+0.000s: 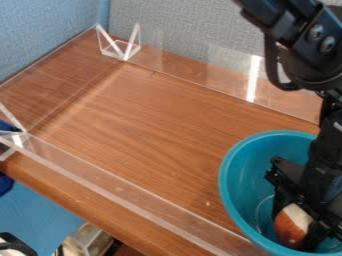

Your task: Remove the mushroom from inside the blue bowl and put it on the table

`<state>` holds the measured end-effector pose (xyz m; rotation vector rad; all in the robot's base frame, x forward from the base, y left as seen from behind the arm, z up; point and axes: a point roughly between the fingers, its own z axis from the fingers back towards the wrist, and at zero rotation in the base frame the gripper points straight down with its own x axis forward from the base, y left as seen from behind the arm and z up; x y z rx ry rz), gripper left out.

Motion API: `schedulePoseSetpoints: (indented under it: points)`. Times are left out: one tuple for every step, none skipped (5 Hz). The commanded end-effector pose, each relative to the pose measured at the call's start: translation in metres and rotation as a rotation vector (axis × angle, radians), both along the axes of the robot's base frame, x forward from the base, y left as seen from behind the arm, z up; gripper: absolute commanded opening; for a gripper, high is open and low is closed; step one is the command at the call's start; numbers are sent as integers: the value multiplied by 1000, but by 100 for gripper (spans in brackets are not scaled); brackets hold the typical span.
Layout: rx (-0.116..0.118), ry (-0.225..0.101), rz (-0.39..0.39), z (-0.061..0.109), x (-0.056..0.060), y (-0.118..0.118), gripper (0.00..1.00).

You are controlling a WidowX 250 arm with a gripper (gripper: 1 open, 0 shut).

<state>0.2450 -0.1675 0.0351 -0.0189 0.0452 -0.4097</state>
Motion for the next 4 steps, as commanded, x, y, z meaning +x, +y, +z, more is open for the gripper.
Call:
schedulePoseSetpoints:
  points:
    - [-25,-52,-24,28,3,-6,0]
    - [-27,-69,-33,48,0,-4,0]
    - [-28,-120,-34,68,3,12,0]
    - [-36,-161,9,85,6,41,0]
